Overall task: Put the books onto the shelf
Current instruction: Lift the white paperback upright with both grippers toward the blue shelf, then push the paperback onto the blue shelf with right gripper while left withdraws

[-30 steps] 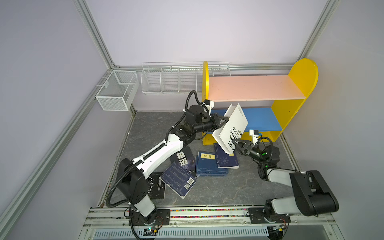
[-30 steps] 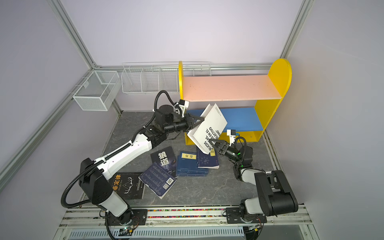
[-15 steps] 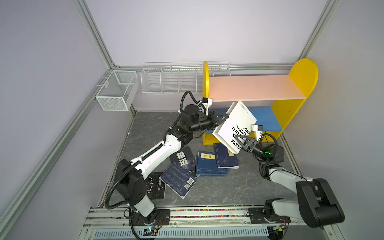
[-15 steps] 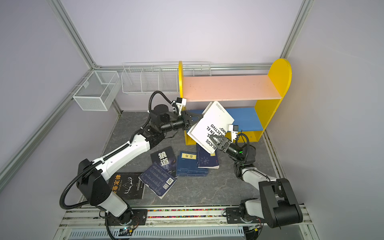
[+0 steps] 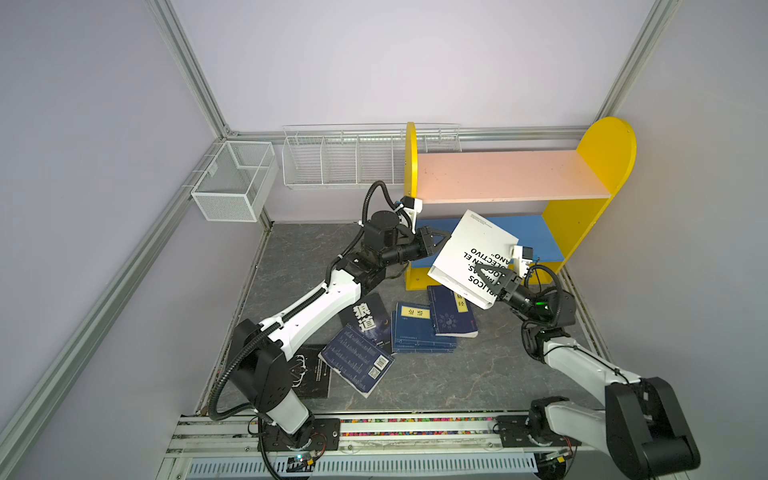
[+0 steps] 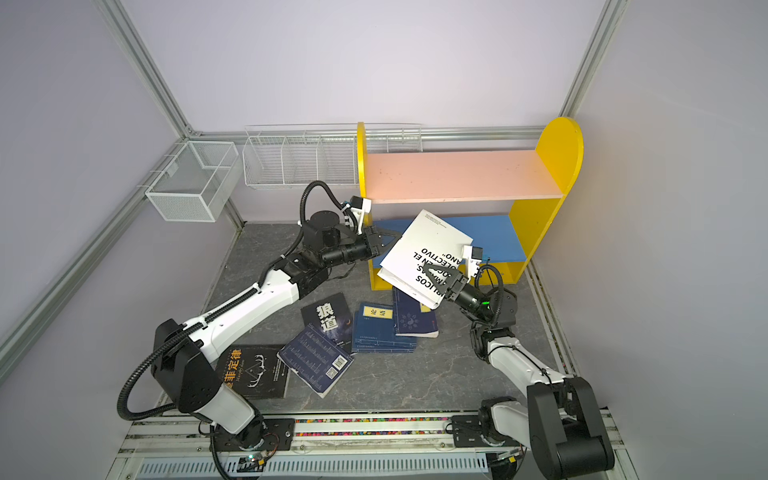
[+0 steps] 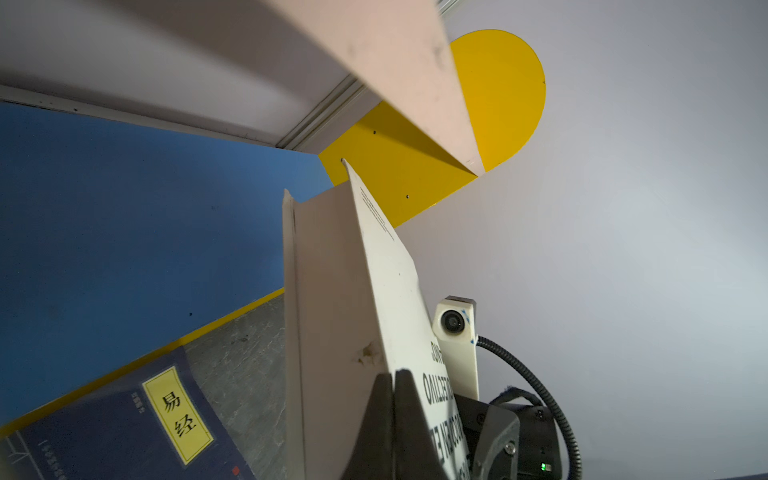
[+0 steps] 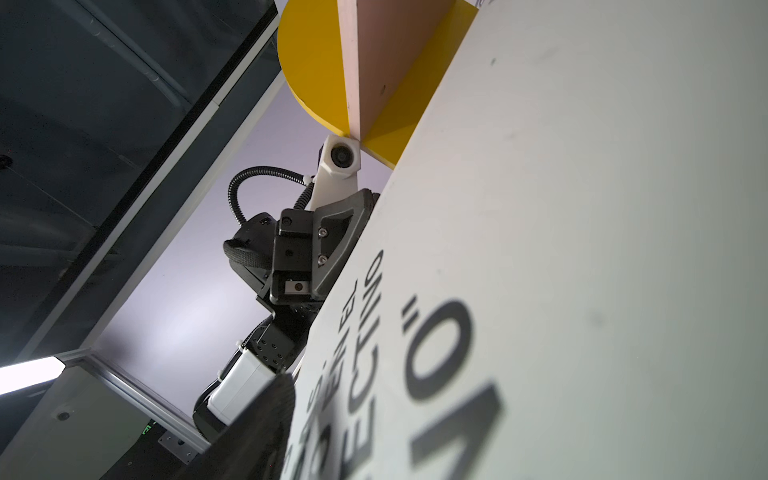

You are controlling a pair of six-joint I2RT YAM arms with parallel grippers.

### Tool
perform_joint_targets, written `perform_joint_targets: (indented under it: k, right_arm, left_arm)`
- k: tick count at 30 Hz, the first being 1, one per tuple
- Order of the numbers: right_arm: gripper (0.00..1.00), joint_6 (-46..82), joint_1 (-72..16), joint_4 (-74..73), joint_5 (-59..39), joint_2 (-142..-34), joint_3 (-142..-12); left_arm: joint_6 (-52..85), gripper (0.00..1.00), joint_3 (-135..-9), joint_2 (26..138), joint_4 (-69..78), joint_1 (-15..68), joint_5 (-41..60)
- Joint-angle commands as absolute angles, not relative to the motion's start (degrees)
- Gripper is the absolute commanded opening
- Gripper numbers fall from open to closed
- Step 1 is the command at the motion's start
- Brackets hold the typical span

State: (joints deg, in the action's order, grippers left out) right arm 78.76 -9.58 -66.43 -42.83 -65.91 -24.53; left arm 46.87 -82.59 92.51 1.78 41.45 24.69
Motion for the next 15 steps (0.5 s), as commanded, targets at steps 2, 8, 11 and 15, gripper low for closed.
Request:
perform_joint_targets:
  k: [2,8,11,15]
  right_arm:
    - [0.60,67.51,-9.58,-38.07,-37.64,-56.71,-26.97]
    - [0.52,54.05,-9.58,-3.63,-25.68,-46.23,-35.13]
    - [0.50,55.81,-9.65,-1.48,-21.81,-46.27,-35.38]
    - [0.50,59.06,-9.83,-5.99,-15.70,-49.48,-34.79]
  left_arm:
    - [44.43,0.07,-84.72,92.30,-4.44,37.97,12.90]
    - [42.23,0.48,-85.17,91.46,-6.56,37.97,10.16]
    - [41.25,0.60,-83.49,89.07,-7.47,37.97,8.90]
    - [40.88,0.67,-77.18,83.02,-6.78,38.23,8.10]
